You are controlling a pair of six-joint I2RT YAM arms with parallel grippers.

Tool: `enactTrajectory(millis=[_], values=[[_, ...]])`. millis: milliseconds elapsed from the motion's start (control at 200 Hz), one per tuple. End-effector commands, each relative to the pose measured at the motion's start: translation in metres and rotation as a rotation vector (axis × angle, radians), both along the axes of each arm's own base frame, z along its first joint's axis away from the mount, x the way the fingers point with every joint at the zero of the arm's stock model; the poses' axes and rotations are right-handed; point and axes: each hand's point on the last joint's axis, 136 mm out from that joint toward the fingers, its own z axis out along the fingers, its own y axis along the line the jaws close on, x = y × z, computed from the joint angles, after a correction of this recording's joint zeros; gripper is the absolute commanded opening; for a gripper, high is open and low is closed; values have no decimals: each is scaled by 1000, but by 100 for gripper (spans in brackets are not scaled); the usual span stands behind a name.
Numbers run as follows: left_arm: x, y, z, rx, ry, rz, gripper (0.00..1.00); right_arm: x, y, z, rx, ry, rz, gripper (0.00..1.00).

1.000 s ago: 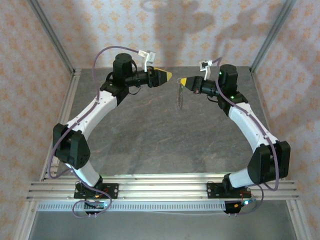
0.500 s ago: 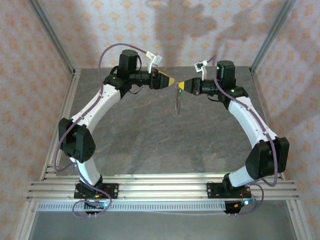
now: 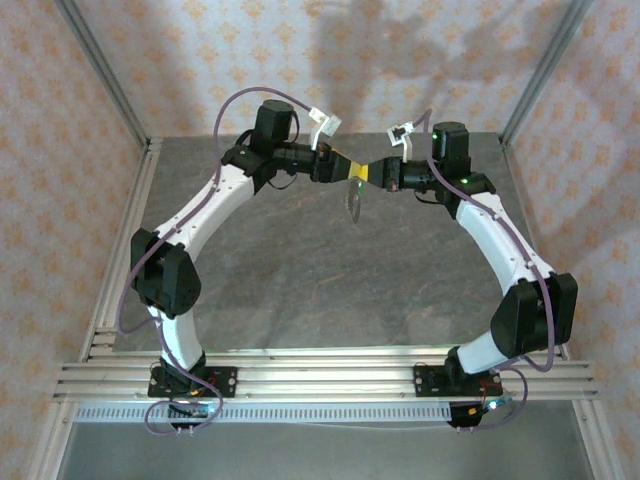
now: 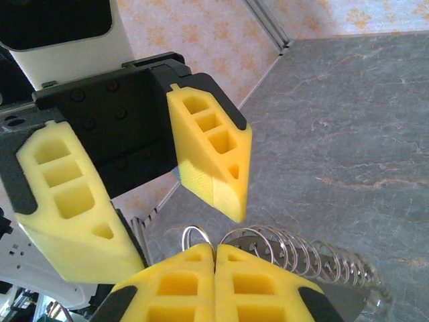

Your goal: Put the keys on the keyring

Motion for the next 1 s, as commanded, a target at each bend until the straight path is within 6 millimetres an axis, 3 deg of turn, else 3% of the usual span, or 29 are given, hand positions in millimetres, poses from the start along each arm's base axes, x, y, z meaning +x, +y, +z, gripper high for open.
enactTrajectory(millis=[0,130,290,601,751,936,996], values=[[-3,-2,9,-13,-23,-33,45,-7,4,21,17,-80,38,0],[-4,-3,8,-13,-17,-38,41,-6,3,21,15,-85,32,0],[-7,-3,6,-17,-11,-54,28,-5,3,19,12,-86,23,0],[-14,-3,5,-19,-5,-84,26,-2,2,19,10,-87,11,0],[-17,-2,3,-12,-1,-100,18,-1,3,19,11,-88,9,0],[-20,-2,1,-8,5,-111,17,0,3,20,16,-88,6,0],[-20,-3,1,-7,4,-114,9,1,3,20,19,-88,5,0]])
